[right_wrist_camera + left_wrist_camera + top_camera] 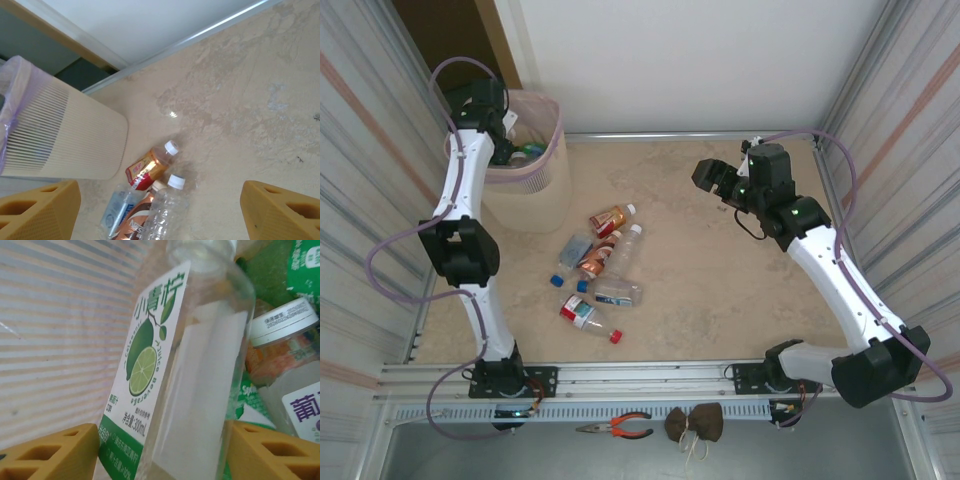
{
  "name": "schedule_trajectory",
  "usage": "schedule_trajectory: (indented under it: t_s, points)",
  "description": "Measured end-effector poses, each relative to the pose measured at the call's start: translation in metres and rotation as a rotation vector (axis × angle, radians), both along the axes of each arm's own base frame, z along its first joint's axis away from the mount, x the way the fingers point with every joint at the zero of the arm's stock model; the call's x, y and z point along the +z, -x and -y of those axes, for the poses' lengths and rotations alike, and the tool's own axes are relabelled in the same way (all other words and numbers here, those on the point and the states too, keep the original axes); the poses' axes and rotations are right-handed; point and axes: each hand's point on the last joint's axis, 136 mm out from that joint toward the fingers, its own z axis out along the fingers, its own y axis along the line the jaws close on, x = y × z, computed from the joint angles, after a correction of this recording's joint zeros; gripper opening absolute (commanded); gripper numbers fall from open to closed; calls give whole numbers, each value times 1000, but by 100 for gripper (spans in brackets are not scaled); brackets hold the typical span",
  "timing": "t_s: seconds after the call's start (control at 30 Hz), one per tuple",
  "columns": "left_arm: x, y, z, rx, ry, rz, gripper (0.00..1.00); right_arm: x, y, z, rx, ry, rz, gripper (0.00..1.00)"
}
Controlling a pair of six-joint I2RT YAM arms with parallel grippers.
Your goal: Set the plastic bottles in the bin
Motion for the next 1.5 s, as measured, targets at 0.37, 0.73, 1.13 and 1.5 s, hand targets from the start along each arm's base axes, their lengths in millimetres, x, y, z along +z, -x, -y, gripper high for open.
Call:
schedule_trajectory:
  t_s: [0.37,0.73,1.13,1.5]
  points:
    - [46,10,37,-87,233,121,76,0,0,0,1,0,0,83]
    - [79,33,73,-150,468,177,63,2,4,-3,25,-15,3,82]
    - [115,112,136,-235,846,219,64,1,7,-8,60,-16,0,81]
    - [86,193,187,-160,1103,213,67,-7,11,-12,88,-18,-16,81]
